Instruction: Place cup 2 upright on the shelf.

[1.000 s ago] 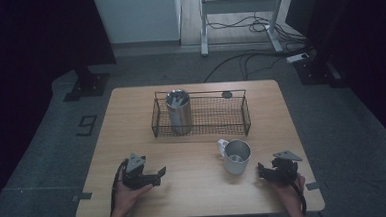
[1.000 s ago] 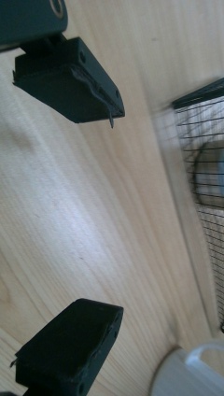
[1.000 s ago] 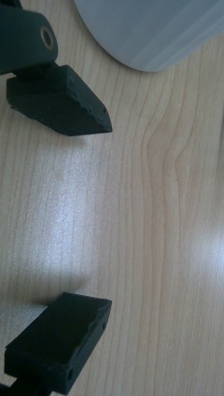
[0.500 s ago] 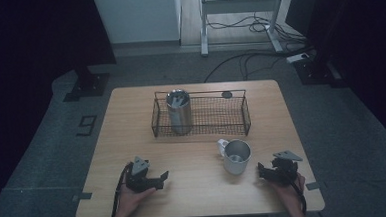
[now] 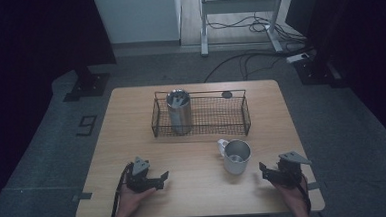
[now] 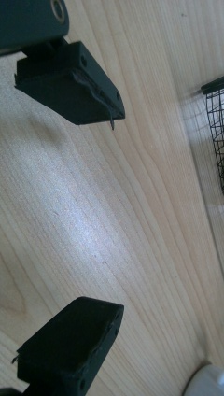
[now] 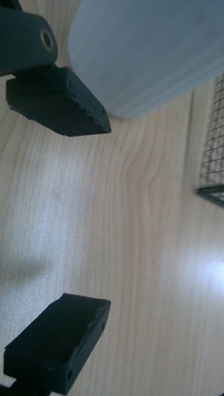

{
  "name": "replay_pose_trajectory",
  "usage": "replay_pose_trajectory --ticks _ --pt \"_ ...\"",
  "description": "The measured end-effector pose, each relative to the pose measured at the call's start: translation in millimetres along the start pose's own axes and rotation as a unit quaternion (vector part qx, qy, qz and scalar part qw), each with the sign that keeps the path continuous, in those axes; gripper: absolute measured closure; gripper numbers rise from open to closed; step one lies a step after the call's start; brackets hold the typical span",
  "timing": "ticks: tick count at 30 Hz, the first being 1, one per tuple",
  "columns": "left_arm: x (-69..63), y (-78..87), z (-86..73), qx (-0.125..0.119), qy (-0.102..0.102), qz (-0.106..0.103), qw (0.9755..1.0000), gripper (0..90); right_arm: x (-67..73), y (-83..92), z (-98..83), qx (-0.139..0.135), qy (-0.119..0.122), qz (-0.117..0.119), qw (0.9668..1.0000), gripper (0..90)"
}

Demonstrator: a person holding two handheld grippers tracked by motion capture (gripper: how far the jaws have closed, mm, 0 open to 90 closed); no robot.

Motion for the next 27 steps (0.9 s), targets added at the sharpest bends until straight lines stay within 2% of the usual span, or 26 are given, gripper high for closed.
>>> replay_pose_trajectory --ticks 7,14,19,24,27 --pt "0.4 0.2 0.1 -0.002 0.003 -0.002 1.0 8.2 11.5 10.7 8.6 -0.016 -0.001 0.026 0.9995 13.0" --pt "0.8 2.0 0.2 -0.002 -0.001 0.001 1.0 8.2 34.8 24.0 21.2 -0.035 0.007 0.065 0.9973 12.9" --pt "0.6 3.5 1.1 -0.011 -0.002 0.002 0.9999 9.3 48.8 23.9 31.6 -0.042 0.018 0.076 0.9961 12.7" --pt "2.2 2.9 -0.2 -0.008 -0.002 0.001 1.0 9.3 64.6 22.1 39.7 -0.045 0.011 0.108 0.993 11.5" --pt "2.9 2.8 -0.4 -0.008 -0.001 0.003 1.0 9.4 69.0 20.8 40.6 -0.044 0.018 0.111 0.9927 10.4"
Point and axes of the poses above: each handheld gripper's, and its own axes: y roughly backward along the jaws, z roughly out of its top, x roughly to its left, the point moved 5 cm from there along -y, roughly forward along the jaws, and after that the axes turned 4 degrees about -x, right-handed, at the moved point
